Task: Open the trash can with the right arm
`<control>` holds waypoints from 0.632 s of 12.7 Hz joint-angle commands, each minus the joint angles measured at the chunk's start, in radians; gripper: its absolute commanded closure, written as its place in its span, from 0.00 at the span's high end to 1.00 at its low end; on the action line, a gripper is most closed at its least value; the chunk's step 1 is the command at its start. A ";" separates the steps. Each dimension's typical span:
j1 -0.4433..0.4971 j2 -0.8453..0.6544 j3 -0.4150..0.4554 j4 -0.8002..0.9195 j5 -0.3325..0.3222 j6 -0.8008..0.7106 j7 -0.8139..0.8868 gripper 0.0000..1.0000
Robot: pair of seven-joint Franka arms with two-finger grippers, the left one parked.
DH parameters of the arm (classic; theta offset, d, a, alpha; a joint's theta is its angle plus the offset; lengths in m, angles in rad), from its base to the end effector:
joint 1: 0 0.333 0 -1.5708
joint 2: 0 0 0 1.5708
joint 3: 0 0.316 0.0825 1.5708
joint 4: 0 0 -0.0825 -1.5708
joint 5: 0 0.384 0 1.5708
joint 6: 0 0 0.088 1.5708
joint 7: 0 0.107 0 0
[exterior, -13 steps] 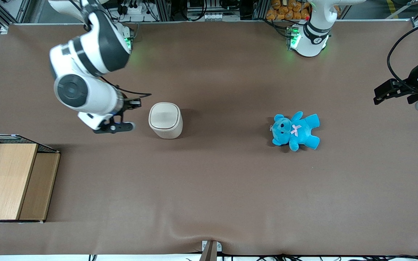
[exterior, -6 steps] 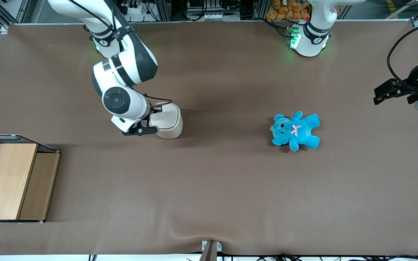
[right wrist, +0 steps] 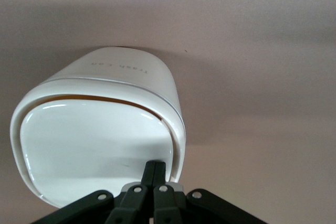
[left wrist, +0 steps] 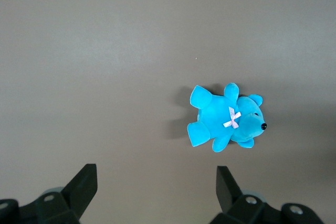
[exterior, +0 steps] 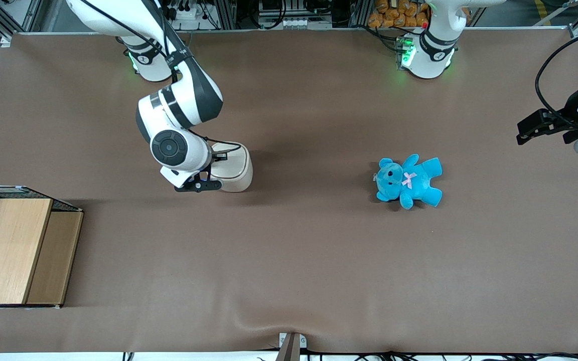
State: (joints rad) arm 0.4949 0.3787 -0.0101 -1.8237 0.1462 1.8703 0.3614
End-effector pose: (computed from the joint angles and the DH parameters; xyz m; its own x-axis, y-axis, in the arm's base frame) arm 0.5263 0.2902 0.3067 0.9363 0.0516 -0.3474 0.0585 -0.9982 0.0096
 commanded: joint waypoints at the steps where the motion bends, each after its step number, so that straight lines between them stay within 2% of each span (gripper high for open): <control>1: 0.013 0.015 -0.005 -0.003 0.016 0.013 0.010 0.00; 8: 0.022 0.032 -0.007 0.000 0.016 0.015 0.011 0.00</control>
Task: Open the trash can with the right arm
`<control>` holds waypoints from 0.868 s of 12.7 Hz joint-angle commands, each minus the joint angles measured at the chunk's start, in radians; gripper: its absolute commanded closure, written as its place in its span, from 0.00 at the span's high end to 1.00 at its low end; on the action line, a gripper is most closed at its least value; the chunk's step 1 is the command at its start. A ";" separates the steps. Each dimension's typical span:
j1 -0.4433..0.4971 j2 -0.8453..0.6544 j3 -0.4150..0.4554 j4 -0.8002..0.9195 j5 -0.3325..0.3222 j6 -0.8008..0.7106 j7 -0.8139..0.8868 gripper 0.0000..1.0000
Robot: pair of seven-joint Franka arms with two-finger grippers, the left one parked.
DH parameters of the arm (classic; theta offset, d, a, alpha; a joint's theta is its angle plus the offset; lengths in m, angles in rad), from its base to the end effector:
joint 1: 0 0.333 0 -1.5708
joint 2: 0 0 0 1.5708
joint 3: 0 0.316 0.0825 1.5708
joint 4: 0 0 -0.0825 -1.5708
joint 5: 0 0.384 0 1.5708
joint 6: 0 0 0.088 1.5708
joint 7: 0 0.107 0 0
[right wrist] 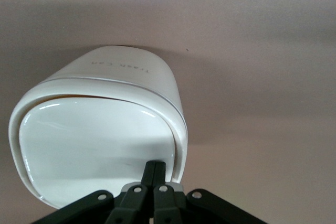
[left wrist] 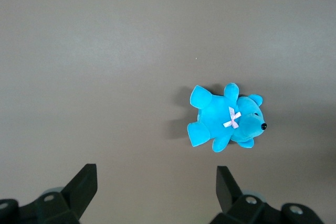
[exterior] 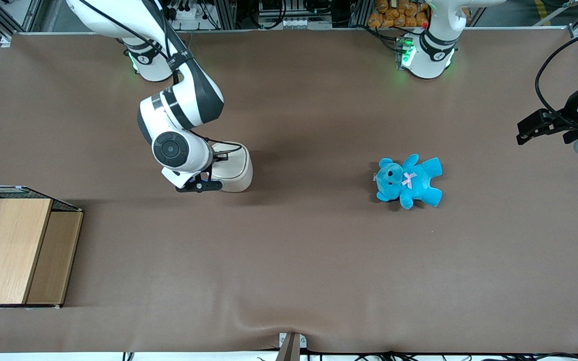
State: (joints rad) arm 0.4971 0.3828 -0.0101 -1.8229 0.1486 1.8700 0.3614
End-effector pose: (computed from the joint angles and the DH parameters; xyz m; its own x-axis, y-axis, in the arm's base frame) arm 0.5257 0.2915 0.3046 0.9348 0.0523 -0.3513 0.0594 -0.9982 0.0093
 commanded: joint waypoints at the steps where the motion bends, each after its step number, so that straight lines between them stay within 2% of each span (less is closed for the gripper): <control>1: 0.018 0.015 -0.007 0.005 0.016 0.006 0.014 0.00; 4: 0.006 -0.053 -0.014 0.068 0.019 -0.093 0.053 0.00; 8: -0.035 -0.090 -0.018 0.233 0.008 -0.265 0.060 0.00; 11: -0.054 -0.123 -0.028 0.286 0.005 -0.330 0.057 0.00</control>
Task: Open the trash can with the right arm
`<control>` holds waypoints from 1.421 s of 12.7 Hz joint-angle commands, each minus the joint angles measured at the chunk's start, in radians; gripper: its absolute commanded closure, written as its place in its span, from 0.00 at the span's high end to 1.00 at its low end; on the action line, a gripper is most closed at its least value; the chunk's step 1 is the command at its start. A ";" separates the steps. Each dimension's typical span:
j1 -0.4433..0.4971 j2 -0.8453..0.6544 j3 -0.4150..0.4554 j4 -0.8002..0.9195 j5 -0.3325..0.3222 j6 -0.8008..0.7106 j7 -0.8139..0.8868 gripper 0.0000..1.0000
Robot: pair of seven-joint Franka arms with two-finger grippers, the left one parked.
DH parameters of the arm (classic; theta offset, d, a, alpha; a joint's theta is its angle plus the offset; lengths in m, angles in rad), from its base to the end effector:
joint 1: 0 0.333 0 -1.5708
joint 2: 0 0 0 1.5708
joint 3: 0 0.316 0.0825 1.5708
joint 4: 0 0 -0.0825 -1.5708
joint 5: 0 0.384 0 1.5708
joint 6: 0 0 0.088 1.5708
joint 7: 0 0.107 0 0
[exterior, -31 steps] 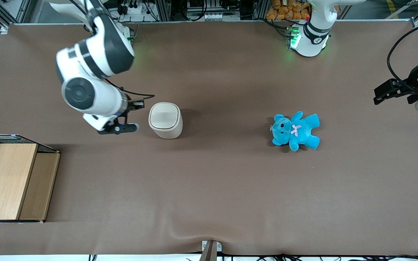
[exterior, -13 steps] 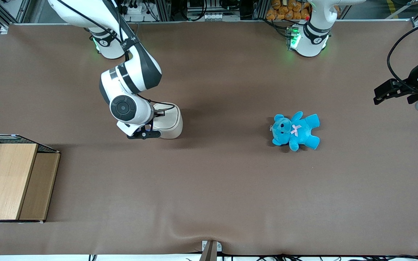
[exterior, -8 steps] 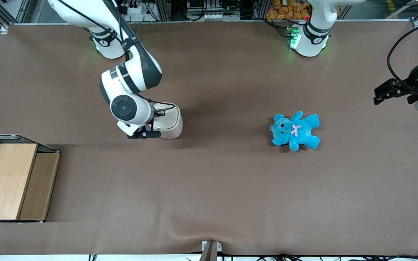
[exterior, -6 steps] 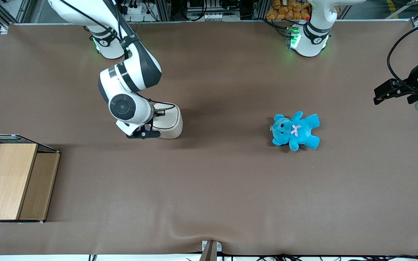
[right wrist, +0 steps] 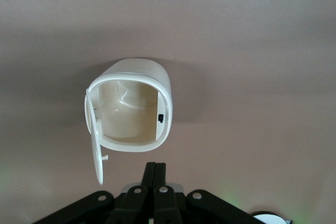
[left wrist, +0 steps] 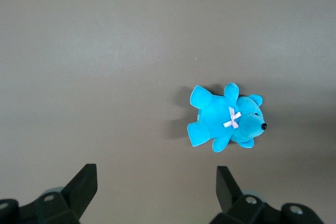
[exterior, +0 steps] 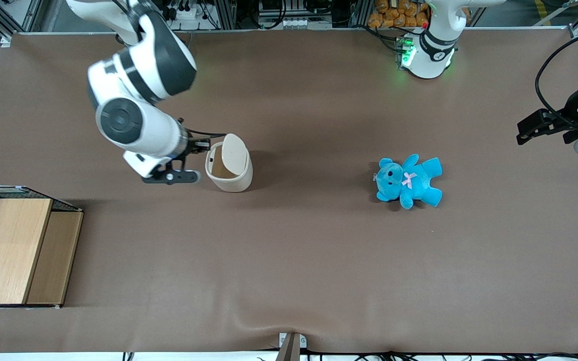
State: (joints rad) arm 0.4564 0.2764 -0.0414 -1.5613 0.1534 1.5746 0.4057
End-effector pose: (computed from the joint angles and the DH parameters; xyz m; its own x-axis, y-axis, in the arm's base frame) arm 0.5554 0.2652 0.4677 0.9562 -0.0076 -0.2925 -0.0149 -0.9996 -0.0226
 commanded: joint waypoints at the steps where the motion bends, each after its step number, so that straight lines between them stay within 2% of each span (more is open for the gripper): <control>1: -0.021 -0.034 -0.002 0.024 0.000 -0.047 0.013 0.00; 9: -0.033 -0.062 -0.023 0.024 -0.009 -0.054 0.001 0.00; 13: -0.048 -0.098 -0.052 0.026 -0.045 -0.053 -0.021 0.00; 14: -0.059 -0.101 -0.057 0.029 -0.057 -0.047 -0.040 0.56; 15: -0.071 -0.105 -0.061 0.035 -0.083 -0.035 -0.047 1.00; 18: -0.142 -0.120 -0.071 0.047 -0.100 -0.038 -0.184 1.00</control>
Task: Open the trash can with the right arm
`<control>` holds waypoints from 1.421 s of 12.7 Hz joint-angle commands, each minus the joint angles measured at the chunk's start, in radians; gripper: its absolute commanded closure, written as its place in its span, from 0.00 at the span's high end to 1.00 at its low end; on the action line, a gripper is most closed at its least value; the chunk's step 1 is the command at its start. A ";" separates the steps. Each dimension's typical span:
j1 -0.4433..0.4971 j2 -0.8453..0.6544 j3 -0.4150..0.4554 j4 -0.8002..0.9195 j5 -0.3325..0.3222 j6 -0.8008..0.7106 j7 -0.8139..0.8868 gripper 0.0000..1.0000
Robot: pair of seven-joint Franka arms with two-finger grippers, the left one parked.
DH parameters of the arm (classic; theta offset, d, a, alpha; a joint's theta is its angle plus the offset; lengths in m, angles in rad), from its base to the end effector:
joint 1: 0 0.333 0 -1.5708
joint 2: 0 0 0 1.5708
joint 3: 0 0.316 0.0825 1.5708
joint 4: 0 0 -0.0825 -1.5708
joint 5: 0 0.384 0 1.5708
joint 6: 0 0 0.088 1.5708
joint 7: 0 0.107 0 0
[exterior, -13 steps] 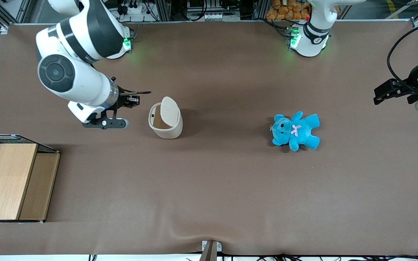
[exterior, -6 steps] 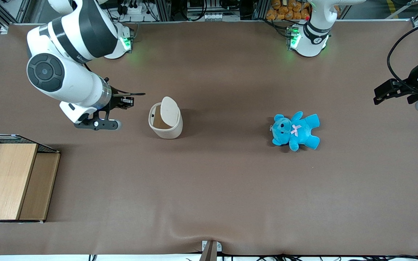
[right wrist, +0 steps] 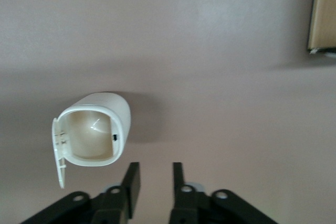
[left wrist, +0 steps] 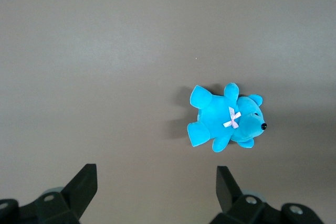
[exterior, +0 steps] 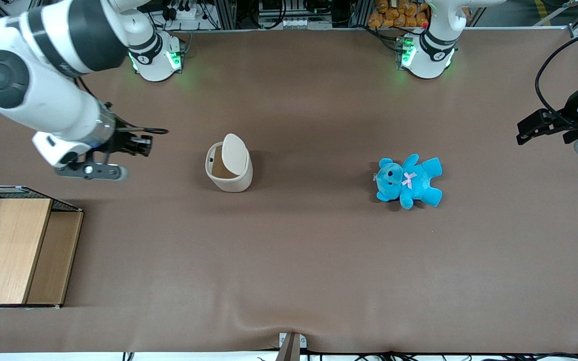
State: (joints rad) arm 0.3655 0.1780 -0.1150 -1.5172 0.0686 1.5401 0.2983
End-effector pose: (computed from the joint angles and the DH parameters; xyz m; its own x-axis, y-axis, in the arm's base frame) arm 0.5767 0.1609 0.5451 0.9858 -0.0500 -0.1605 -0.0508 -0.9987 -0.0006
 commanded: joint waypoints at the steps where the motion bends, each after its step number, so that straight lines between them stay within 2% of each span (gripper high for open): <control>1: -0.078 -0.029 0.002 0.003 -0.015 -0.006 -0.108 1.00; 4: -0.178 -0.072 0.002 -0.003 -0.015 -0.041 -0.227 1.00; 11: -0.286 -0.152 0.003 -0.001 -0.052 -0.113 -0.356 1.00; 16: -0.401 -0.158 0.034 0.011 -0.052 -0.181 -0.389 1.00; 18: -0.415 -0.170 0.043 0.012 -0.050 -0.202 -0.369 1.00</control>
State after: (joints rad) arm -0.0190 0.0317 -0.1085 -1.5090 0.0325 1.3634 -0.0820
